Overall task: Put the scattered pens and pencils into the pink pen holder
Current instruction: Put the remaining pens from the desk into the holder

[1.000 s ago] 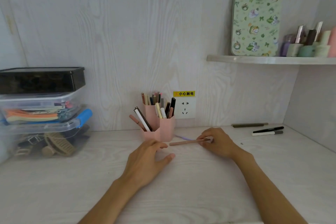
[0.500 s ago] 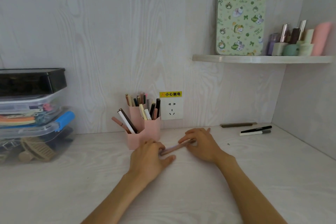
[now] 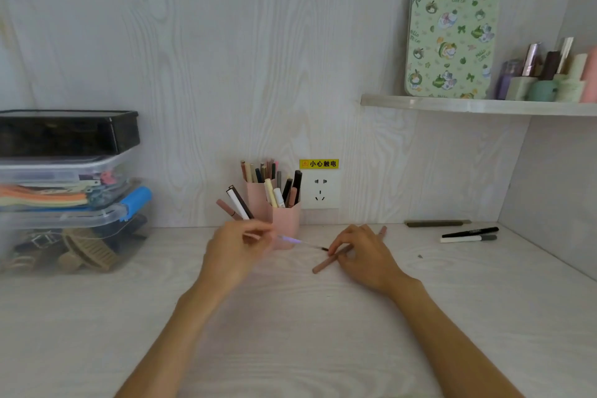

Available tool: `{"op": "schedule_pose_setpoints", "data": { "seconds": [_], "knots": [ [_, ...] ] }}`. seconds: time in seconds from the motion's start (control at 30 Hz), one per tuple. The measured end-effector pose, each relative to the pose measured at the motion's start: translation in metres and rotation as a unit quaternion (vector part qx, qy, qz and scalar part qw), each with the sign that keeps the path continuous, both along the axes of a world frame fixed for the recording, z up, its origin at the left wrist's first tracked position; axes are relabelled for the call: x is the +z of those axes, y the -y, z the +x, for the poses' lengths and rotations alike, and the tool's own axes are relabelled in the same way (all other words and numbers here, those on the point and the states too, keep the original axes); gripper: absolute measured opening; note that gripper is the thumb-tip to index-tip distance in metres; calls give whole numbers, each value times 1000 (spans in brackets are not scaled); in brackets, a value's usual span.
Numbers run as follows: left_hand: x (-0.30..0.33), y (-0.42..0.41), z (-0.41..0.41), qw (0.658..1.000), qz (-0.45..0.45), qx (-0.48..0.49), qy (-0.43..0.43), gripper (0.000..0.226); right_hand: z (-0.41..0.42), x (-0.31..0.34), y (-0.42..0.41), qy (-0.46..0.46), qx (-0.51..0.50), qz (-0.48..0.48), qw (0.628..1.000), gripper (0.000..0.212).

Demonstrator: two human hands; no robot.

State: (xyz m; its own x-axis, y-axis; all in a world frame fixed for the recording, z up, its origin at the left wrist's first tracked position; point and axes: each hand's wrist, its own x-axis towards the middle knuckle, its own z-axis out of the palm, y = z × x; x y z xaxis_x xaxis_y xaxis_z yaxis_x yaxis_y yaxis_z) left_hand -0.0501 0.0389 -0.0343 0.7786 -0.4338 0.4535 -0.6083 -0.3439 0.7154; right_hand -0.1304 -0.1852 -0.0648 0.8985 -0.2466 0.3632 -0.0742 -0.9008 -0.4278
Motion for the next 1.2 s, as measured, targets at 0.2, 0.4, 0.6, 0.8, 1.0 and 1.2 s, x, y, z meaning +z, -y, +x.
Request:
{"op": "schedule_pose_setpoints", "data": {
  "seconds": [0.2, 0.4, 0.6, 0.8, 1.0, 1.2],
  "knots": [
    [75, -28, 2, 946, -250, 111, 176, 15, 13, -3, -22, -6, 67, -23, 998, 20],
    [107, -14, 18, 899, -232, 205, 310, 15, 17, -6, -25, 0, 87, -34, 996, 21],
    [79, 15, 40, 923, -97, 199, 316, 14, 13, -7, -21, -7, 96, -39, 995, 25],
    [59, 25, 59, 939, 183, 161, 242, 34, 13, -4, -28, -21, 127, -60, 990, 34],
    [42, 25, 37, 932, 59, 176, 310, 34, 15, 0, -29, 4, 134, -82, 987, 21],
    [14, 47, -6, 955, -95, 119, 256, 6, 9, 23, -4, 231, 2, 86, 969, 8]
  ]
}}
